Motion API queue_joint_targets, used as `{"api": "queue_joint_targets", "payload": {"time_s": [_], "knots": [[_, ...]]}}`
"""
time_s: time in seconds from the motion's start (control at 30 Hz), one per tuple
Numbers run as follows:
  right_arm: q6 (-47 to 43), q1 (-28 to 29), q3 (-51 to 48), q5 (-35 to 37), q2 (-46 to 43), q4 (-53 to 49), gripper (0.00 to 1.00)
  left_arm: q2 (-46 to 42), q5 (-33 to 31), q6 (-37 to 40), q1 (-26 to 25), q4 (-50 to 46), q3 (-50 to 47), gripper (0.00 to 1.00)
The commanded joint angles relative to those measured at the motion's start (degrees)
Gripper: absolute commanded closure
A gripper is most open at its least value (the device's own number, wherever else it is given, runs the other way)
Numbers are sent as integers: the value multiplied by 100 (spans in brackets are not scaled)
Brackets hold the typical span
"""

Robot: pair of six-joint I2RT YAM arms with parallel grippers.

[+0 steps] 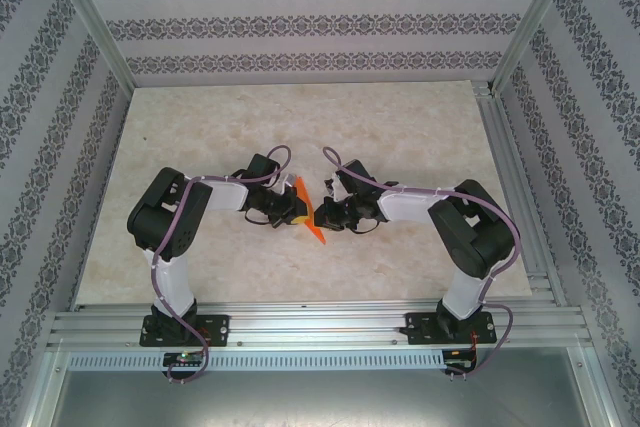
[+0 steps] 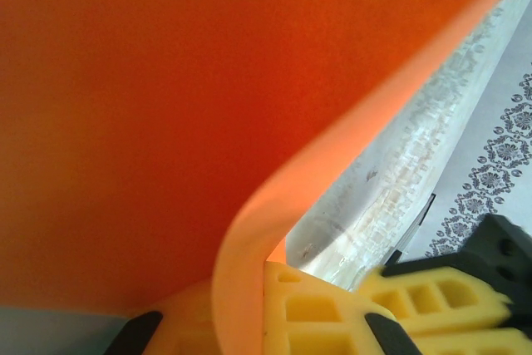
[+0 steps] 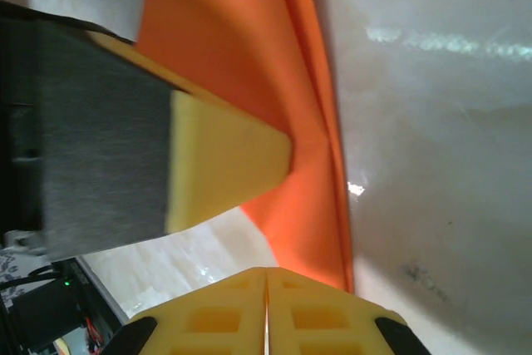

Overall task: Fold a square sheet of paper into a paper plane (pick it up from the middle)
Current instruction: Fold the wing for the fifth time at the center of the table.

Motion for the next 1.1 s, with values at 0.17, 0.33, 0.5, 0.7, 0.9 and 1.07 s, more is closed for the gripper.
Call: {"api": "queue_joint_targets", "payload": {"time_s": [0.17,0.33,0.5,0.7,0.9,1.07], "knots": [[-32,250,-13,159,601,-94,92,121,-143,116,132,-152,-63,98],[2,270,-150,271,588,-73,92,-165,-408,167,162,-451,-22,89],[-6,271,-152,272,640,-72,92,-686,-861,270,267,-935,22,80],[-21,269,-117,257,716,-55,92,-1247,-1368,267,333,-1462,-18,73],[-6,274,-107,257,754,13,93,-1789,-1169,-150,320,-1115,-177,86],[29,274,-113,277,780,52,93,-1885,-897,-395,151,-877,-111,92]]}}
